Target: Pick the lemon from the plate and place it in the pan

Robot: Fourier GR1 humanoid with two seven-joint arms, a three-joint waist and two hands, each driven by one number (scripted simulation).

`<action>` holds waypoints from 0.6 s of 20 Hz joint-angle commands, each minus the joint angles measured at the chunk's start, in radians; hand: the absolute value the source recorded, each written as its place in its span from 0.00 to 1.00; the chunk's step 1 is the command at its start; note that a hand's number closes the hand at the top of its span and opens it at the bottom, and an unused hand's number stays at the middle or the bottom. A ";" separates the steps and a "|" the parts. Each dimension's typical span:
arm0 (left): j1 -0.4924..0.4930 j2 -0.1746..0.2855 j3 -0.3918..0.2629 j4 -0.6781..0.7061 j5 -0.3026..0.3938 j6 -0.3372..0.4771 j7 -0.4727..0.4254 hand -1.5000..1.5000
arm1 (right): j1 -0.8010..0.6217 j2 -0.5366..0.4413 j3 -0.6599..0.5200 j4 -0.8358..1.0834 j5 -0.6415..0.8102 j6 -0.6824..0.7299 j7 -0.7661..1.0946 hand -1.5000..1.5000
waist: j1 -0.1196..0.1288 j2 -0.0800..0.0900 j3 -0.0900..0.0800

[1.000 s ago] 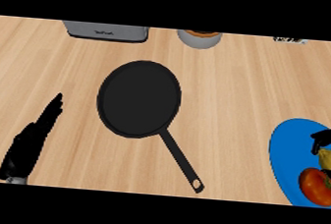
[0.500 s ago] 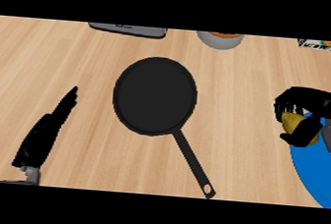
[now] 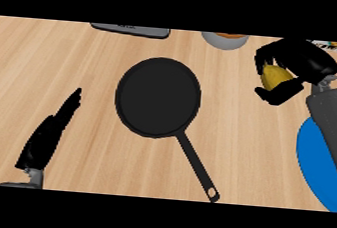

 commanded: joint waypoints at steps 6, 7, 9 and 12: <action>-0.003 -0.004 0.019 0.035 -0.009 0.016 -0.016 0.50 | -0.231 0.167 -0.053 0.223 -0.021 -0.271 -0.303 1.00 | -0.036 -0.010 -0.005; 0.026 0.005 0.013 0.001 -0.006 0.004 -0.003 0.50 | -0.273 0.166 -0.065 0.301 -0.015 -0.275 -0.330 1.00 | -0.032 -0.011 -0.004; 0.072 0.002 0.017 -0.028 0.003 0.005 -0.011 0.50 | -0.330 0.214 -0.083 0.361 -0.047 -0.243 -0.338 1.00 | -0.038 -0.015 -0.005; 0.027 0.003 0.025 -0.013 -0.006 0.010 0.006 0.50 | -0.397 0.339 -0.066 0.451 -0.037 -0.250 -0.288 1.00 | -0.052 -0.016 -0.006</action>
